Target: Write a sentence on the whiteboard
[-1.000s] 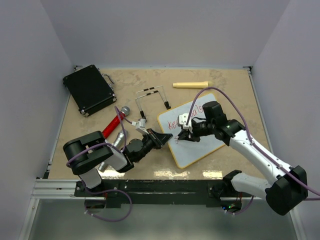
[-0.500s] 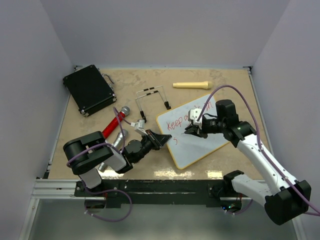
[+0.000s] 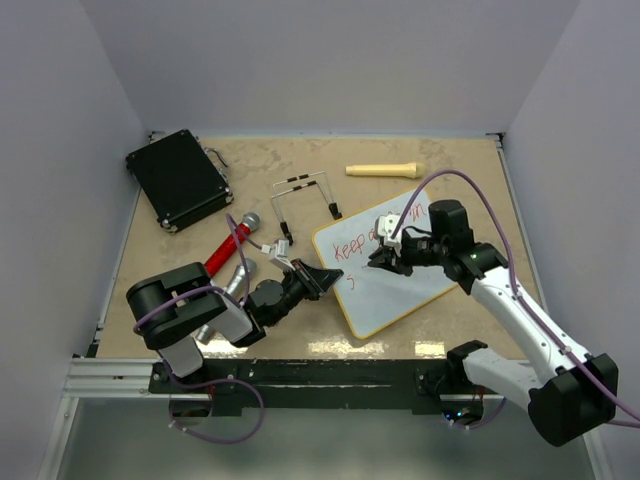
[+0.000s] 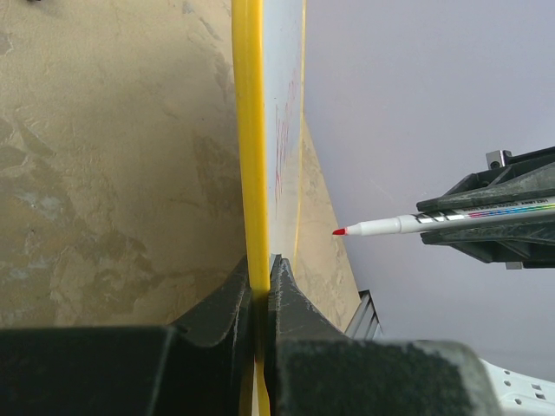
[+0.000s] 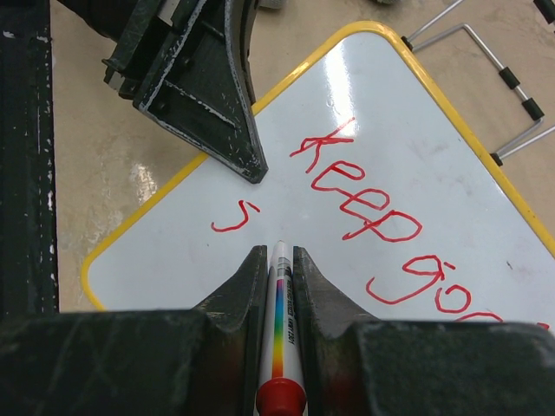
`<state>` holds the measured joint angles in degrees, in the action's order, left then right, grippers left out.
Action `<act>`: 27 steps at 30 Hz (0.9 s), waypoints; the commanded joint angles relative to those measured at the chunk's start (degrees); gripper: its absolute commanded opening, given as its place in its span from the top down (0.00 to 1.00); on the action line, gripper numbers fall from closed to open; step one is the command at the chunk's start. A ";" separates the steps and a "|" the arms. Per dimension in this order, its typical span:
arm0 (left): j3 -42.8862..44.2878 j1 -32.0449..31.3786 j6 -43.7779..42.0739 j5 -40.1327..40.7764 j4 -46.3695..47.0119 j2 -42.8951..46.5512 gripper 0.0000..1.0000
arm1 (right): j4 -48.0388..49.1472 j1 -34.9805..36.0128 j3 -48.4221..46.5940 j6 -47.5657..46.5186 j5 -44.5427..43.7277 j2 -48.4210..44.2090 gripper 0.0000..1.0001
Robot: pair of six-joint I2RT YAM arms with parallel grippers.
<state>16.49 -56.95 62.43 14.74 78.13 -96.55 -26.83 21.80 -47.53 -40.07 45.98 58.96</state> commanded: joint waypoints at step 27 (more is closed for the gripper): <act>-0.58 0.35 -6.89 -1.12 16.35 -1.80 1.00 | 5.48 4.56 0.95 3.43 -3.71 1.79 1.00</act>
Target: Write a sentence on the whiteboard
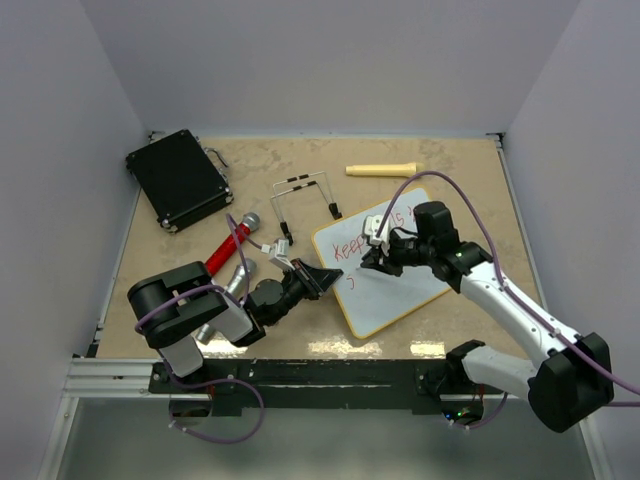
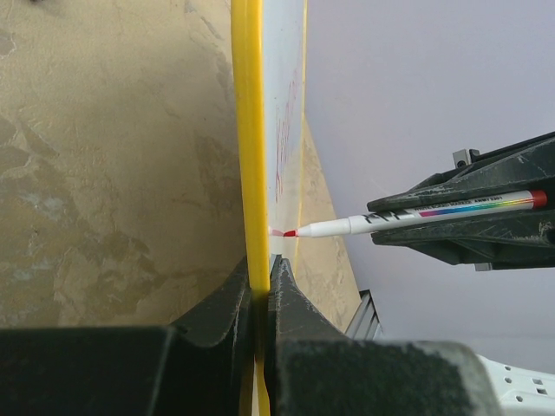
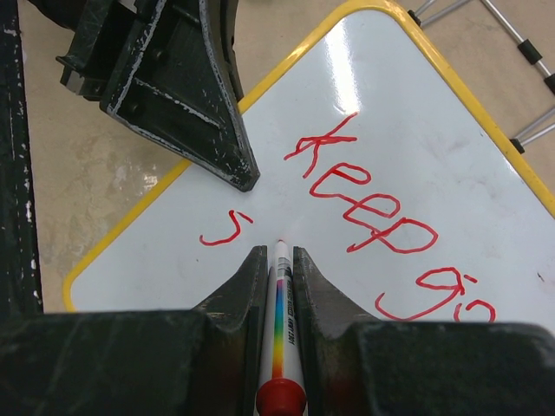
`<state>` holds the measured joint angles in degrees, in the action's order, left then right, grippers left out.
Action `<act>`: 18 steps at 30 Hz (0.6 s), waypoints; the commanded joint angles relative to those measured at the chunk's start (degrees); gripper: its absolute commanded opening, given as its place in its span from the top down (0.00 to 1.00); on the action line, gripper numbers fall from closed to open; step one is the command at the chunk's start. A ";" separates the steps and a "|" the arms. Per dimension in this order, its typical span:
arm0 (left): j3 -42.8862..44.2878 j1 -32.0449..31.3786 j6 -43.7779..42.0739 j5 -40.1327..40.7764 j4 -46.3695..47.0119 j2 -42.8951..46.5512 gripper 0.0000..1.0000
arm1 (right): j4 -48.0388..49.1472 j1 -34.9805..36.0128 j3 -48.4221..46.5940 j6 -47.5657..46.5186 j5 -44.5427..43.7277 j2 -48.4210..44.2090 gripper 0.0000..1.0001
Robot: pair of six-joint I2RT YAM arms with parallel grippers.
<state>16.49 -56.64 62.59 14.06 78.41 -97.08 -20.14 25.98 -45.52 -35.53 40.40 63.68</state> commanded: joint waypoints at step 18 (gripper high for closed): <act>-0.41 0.13 -7.13 -0.62 16.25 -1.36 1.00 | -1.75 0.74 -0.80 -1.57 1.00 0.04 1.00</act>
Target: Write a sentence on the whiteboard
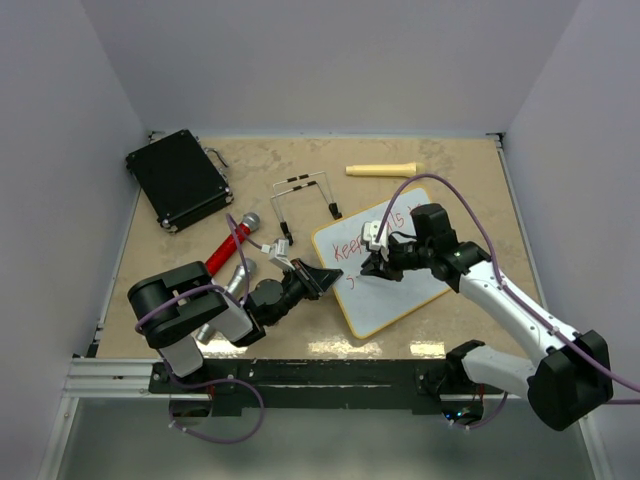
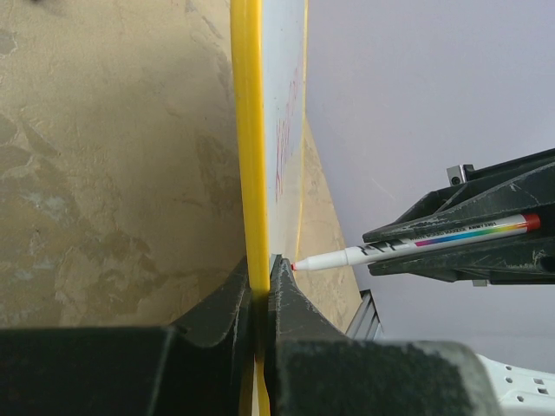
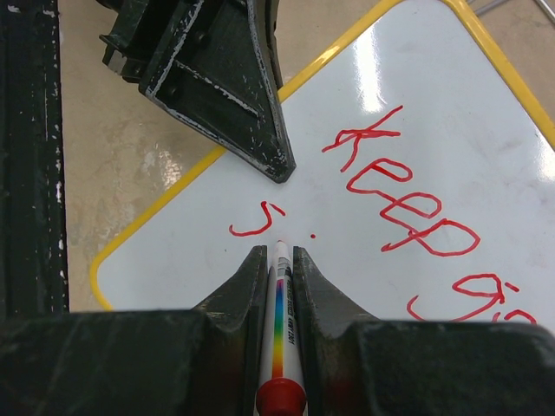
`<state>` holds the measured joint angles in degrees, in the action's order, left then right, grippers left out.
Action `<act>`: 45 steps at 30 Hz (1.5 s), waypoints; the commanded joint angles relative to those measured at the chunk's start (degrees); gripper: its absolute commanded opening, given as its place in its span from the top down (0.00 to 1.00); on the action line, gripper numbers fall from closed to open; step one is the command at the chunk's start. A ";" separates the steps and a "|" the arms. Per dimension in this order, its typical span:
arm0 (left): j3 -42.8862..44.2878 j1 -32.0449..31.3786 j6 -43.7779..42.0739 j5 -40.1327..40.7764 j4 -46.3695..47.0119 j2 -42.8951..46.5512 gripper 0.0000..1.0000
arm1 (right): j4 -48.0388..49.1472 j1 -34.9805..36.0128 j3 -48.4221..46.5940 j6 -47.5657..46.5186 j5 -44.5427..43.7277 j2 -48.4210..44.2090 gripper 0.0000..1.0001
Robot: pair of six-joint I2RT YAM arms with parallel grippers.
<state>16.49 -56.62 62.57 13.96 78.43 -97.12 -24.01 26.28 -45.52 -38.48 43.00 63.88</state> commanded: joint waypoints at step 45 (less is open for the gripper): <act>-0.32 0.11 -7.28 -0.95 16.58 -1.40 1.00 | 0.72 -3.34 -2.21 3.50 -3.36 -3.58 1.00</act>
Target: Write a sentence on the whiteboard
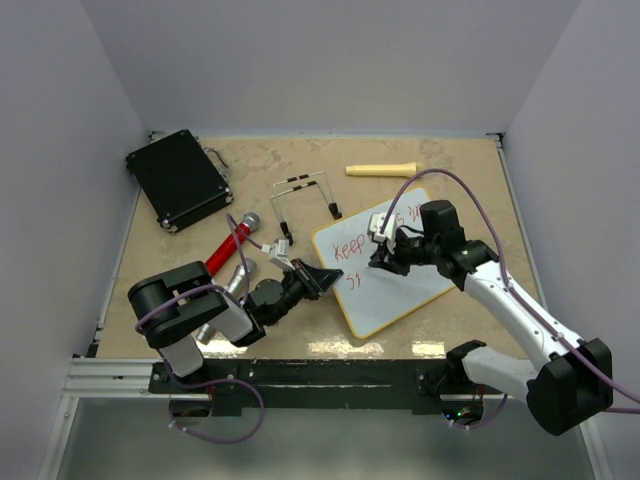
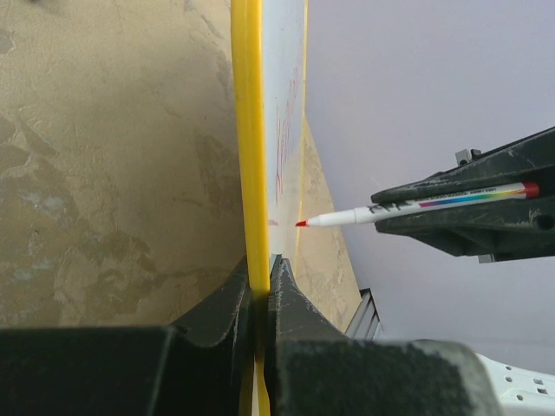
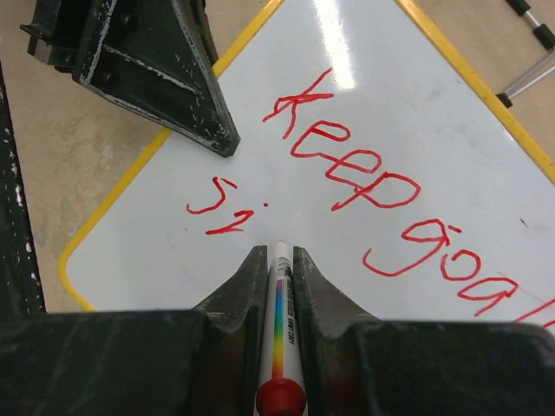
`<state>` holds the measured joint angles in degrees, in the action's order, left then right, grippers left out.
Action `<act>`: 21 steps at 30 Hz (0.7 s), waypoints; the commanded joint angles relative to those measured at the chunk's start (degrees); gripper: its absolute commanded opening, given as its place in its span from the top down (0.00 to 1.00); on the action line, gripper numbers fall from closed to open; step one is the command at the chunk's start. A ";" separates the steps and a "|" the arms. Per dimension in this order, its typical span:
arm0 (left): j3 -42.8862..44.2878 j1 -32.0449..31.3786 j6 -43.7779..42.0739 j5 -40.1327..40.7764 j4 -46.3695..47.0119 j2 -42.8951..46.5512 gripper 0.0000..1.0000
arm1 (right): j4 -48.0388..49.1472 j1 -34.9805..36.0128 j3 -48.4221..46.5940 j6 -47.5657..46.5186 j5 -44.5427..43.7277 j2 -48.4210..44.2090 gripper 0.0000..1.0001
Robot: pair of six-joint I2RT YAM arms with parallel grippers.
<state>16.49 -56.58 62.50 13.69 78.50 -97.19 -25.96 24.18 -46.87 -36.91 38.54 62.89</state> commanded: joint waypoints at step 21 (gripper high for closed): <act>0.12 0.15 -7.22 -1.48 17.56 -2.39 1.00 | 3.81 -0.19 -0.59 1.84 1.80 2.06 1.00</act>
<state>16.51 -56.55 62.50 13.56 78.85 -97.67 -23.86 23.24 -46.85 -35.46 38.57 64.20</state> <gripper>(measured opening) 0.079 0.139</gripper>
